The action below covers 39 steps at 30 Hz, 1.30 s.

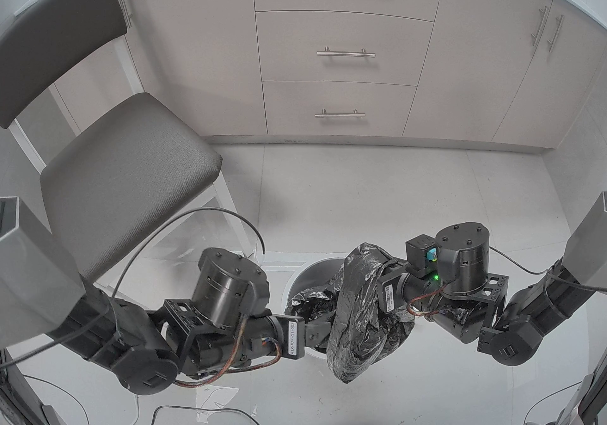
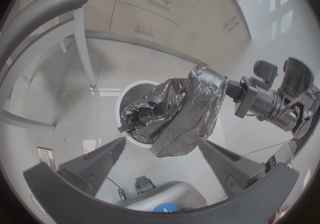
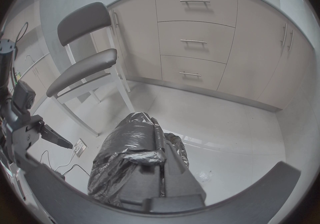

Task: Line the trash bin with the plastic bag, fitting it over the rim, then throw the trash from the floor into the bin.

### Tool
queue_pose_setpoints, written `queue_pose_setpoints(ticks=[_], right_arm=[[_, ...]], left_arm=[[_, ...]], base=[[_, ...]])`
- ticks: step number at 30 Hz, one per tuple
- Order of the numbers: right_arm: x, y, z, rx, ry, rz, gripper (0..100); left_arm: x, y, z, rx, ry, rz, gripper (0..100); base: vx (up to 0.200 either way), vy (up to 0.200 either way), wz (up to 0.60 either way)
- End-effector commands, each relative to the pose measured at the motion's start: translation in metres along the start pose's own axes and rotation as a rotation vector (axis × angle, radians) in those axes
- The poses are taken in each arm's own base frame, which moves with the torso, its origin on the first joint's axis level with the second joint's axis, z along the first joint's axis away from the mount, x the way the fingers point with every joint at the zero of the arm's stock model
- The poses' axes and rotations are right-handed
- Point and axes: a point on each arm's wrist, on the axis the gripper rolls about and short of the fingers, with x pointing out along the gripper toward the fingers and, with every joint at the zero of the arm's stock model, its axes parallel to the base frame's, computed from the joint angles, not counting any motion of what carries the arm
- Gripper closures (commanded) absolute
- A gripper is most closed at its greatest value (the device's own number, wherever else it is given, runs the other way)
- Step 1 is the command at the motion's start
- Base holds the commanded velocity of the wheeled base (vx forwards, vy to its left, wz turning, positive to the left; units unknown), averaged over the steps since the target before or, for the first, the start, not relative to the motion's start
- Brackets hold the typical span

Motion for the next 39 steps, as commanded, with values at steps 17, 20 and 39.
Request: queue_pose_setpoints(ticks=[17,20,39], right_arm=[[0.001,-0.001,0.000,0.016,0.000,-0.002,100],[0.001,-0.001,0.000,0.016,0.000,-0.003,100],[0.002,0.000,-0.002,0.014,0.005,0.000,100]], left_arm=[[0.041,-0.044,-0.064,0.194,-0.093,0.068,0],[0.041,-0.049,-0.069,0.207,-0.096,0.052,0],[0.098,-0.054,-0.060,0.235,-0.191,0.172,0]], base=[[0.000,0.000,0.00],[0.000,0.000,0.00],[0.000,0.000,0.00]])
